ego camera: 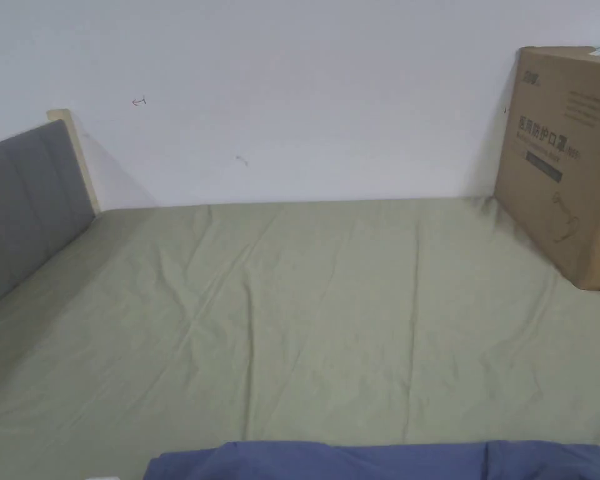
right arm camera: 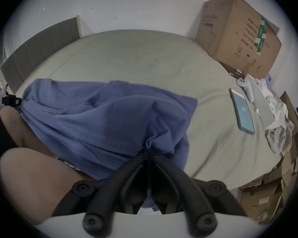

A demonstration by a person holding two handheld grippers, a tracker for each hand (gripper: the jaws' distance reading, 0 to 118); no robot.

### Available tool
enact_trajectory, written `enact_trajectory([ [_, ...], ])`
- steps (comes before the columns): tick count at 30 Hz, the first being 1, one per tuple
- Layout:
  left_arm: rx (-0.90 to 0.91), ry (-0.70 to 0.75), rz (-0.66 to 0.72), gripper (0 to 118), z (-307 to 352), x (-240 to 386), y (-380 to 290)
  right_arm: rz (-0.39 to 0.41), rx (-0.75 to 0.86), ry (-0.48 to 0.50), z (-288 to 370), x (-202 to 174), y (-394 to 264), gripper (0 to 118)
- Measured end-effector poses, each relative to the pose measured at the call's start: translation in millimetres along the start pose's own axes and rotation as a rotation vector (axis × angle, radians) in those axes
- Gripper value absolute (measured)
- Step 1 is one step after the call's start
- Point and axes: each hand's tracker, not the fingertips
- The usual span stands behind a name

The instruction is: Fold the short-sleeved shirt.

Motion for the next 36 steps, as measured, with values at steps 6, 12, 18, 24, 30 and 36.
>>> enact_trajectory([
  [6, 0.137, -0.05, 0.18, 109, 47.3, -3.5, -0.4, -0.058, 0.213, -0.082, 50.4, 7.4, -2.8, 113],
  [12, 0.338, -0.272, 0.206, 0, 127.6, -11.3, -7.6, -0.061, 0.456, -0.072, 147.0, -11.1, -3.6, 0],
  [18, 0.236, -0.413, 0.332, 0, 94.3, -59.1, 21.5, -0.036, 0.504, 0.047, 177.7, -41.0, 19.0, 0],
  [24, -0.068, -0.705, 0.627, 116, -9.2, -131.3, 33.2, 0.007, 0.498, 0.093, 176.0, -67.6, 44.9, 0],
  [30, -0.05, -0.711, 0.577, 117, -23.4, -88.5, 38.5, -0.003, 0.477, 0.115, 169.5, -76.0, 58.6, 0],
  [36, -0.208, -0.57, 0.35, 5, -78.8, -46.6, 44.0, -0.012, 0.448, 0.152, 161.9, -81.3, 58.9, 0],
])
